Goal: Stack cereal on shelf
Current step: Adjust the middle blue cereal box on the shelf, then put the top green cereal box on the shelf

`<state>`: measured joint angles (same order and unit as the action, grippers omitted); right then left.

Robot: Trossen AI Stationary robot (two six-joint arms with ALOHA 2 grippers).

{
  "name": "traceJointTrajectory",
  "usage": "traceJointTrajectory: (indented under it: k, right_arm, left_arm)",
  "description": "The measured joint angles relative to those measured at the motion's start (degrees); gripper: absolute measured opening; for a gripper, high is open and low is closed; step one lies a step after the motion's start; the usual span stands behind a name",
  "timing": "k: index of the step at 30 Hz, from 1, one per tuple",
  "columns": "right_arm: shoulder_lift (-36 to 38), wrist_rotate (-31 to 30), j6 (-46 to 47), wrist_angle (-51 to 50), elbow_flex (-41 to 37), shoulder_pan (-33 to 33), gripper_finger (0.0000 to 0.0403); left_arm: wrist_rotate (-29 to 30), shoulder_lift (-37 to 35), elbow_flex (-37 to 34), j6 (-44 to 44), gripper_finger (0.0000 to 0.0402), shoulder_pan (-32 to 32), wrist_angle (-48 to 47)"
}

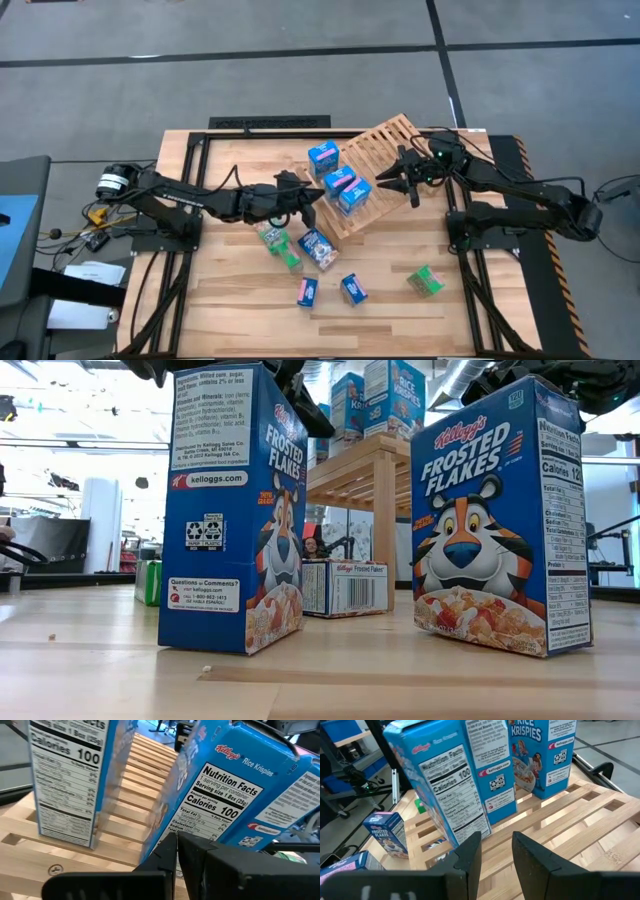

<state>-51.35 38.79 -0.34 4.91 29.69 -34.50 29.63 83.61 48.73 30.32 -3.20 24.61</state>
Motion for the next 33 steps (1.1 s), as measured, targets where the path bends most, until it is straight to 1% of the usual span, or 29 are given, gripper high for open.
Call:
traceJointTrajectory:
  k: [3,5,10,13,17,20,21,23,24,26,29,30,33]
  right_arm:
    - [0.0,-0.09,-0.09,0.0,0.0,0.0,0.0133]
    - [0.0,-0.09,-0.09,0.0,0.0,0.0,0.0133]
    - [0.0,-0.35,0.3,0.02,0.0,0.0,0.0133]
    - [0.0,-0.37,0.31,0.34,0.0,0.0,0.0133]
    - [0.05,-0.35,1.85,0.46,0.0,0.0,0.0133]
    - [1.16,-0.34,3.95,0.17,0.0,0.0,0.0133]
    - [1.89,-0.32,4.54,0.09,0.0,0.02,0.0133]
    - [3.58,-0.36,4.86,-0.89,0.03,0.02,0.0133]
    - [4.5,-0.68,4.9,-2.32,0.21,0.02,0.0133]
    - [6.35,-3.09,4.2,-8.26,1.74,0.02,0.0133]
    - [8.88,-7.14,-0.15,-21.97,6.44,0.26,0.0133]
    - [9.35,-9.42,-1.87,-27.05,8.39,0.75,0.0133]
    - [9.52,-17.56,-5.83,-41.56,13.97,3.31,0.0133]
  left_arm:
    - [-2.02,-0.01,0.0,0.88,0.0004,-0.01,0.48]
    - [-2.31,0.0,0.0,0.64,0.0004,-0.02,0.4]
    - [-1.5,0.0,0.0,-0.54,0.0004,0.0,0.4]
    - [0.02,-0.02,0.0,-0.54,0.0004,-0.02,0.4]
    - [0.07,-0.02,0.0,-0.54,0.0004,0.0,0.51]
    - [-3.17,-0.29,0.0,-0.54,0.0004,0.0,0.3]
    - [-4.65,-1.06,-0.01,-0.91,0.0004,0.0,-0.66]
    - [-5.63,-3.62,0.01,-1.45,0.0004,-0.07,-2.63]
    - [-5.86,-5.28,0.07,-1.55,0.0004,-0.16,-4.61]
    - [-5.82,-8.76,0.07,-1.57,0.0004,-0.25,-9.98]
    - [-5.78,-14.19,0.04,-1.43,0.0004,-0.48,-16.54]
    - [-6.07,-16.05,0.04,-1.31,0.0004,-0.66,-17.97]
    - [-10.19,-21.12,0.04,-1.57,0.0004,-1.24,-23.08]
